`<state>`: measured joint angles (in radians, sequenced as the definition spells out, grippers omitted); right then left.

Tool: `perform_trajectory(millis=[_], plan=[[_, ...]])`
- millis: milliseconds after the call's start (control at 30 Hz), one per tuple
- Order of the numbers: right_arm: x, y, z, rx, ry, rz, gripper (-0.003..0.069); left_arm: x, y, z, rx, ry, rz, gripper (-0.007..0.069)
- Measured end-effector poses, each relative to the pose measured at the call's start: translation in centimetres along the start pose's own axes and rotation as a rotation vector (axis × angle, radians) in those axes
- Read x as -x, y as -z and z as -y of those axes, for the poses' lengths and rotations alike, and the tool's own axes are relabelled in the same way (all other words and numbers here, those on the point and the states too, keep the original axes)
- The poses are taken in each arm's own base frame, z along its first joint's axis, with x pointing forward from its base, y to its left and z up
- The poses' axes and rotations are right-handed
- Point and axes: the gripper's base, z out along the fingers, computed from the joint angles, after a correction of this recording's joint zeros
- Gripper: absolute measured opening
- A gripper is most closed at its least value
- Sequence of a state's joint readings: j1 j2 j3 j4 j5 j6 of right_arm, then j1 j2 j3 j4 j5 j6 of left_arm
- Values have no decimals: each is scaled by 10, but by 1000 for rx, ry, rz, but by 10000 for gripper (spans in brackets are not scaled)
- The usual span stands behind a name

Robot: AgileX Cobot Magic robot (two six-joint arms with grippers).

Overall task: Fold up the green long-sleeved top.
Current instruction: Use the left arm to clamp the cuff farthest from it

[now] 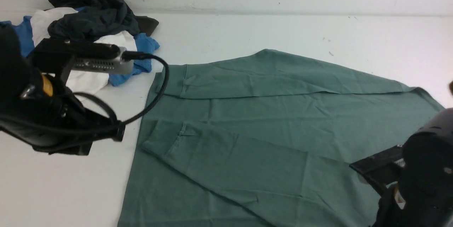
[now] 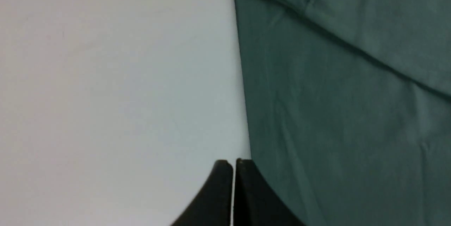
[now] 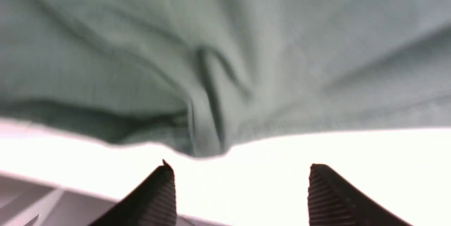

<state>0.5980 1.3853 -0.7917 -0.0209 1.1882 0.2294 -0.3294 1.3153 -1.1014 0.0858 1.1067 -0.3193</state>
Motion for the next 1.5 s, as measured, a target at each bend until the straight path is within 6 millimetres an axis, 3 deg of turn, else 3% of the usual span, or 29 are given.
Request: perform_trajectory(millis=[200, 267, 333, 467, 667, 700, 867, 1033, 1233, 1367, 1500], plan=[[-34, 53, 10, 48, -8, 260, 424, 64, -24, -8, -13, 59, -13, -3], [-41, 61, 12, 58, -12, 307, 404, 75, -26, -7, -16, 45, -1, -3], [-51, 74, 14, 81, -30, 396, 372, 99, -38, -2, -19, 18, 19, 1], [-57, 82, 16, 100, -44, 466, 328, 131, -64, 5, -28, 5, 62, 36], [-57, 83, 16, 103, -46, 478, 280, 176, -133, 14, -17, -16, 126, 225], [-57, 83, 16, 103, -46, 478, 279, 177, -136, 14, -15, -17, 124, 232], [-58, 83, 16, 104, -47, 477, 270, 194, -182, 18, -10, -41, 203, 420], [-57, 83, 16, 103, -46, 477, 270, 198, -212, 20, -22, -48, 248, 502], [-57, 83, 16, 103, -46, 477, 270, 197, -237, 22, -30, -52, 265, 512], [-57, 83, 16, 103, -46, 477, 270, 196, -241, 22, -29, -52, 257, 510], [-56, 84, 16, 108, -46, 499, 268, 195, -242, 23, -43, -34, 249, 443]])
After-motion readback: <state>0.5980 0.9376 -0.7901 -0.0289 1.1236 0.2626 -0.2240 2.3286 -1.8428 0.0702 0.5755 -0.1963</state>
